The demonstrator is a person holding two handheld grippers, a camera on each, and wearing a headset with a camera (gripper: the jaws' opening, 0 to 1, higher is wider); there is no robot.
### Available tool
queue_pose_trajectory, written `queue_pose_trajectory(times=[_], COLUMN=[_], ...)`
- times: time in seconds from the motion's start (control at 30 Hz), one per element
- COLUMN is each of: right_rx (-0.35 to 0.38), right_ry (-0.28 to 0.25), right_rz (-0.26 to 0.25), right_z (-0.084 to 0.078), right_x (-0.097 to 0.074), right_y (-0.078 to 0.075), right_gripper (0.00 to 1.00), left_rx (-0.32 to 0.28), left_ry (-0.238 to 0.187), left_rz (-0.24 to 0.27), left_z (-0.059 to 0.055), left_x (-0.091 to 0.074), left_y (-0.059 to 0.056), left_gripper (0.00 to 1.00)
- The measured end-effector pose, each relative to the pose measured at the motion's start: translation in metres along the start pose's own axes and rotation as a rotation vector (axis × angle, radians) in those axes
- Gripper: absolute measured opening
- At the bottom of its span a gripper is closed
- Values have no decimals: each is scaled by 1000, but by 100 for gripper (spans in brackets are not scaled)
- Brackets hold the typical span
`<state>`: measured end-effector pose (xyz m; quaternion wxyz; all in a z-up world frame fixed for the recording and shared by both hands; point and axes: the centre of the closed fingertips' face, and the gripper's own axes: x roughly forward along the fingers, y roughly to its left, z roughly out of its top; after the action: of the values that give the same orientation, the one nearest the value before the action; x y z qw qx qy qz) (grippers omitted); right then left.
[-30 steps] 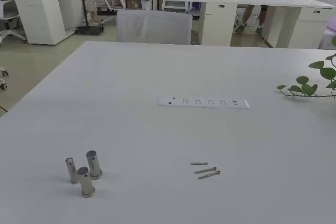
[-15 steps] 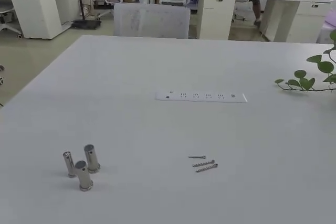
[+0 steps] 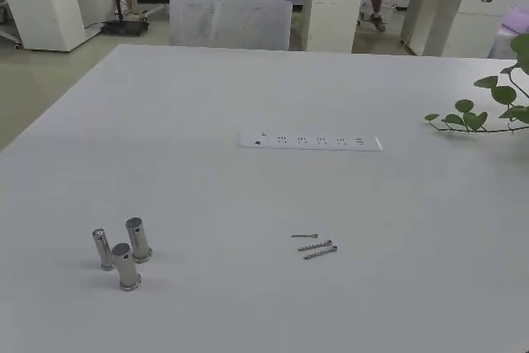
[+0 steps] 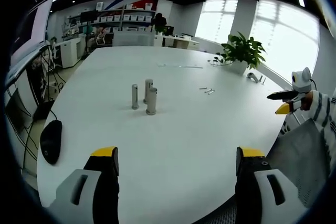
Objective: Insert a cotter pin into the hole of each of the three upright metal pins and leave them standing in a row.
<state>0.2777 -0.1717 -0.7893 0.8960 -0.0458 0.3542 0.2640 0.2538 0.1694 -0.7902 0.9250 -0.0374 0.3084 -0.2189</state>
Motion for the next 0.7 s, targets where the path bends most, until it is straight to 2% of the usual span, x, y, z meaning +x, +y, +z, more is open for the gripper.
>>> queue_pose_trajectory(times=[0.2, 0.37, 0.7], right_rx=[1, 4, 9], right_ry=[10, 11, 12], right_rz=[-5, -6, -12], right_z=[-1, -1, -1], right_x=[1, 1, 0], right_y=[1, 2, 1], right_gripper=[100, 100, 100], left_rx=[12, 22, 44], left_ry=[-1, -5, 3], left_rz=[4, -5, -24], left_z=[2, 10, 19], left_x=[6, 12, 28], left_y=[4, 8, 7], left_gripper=[91, 91, 90])
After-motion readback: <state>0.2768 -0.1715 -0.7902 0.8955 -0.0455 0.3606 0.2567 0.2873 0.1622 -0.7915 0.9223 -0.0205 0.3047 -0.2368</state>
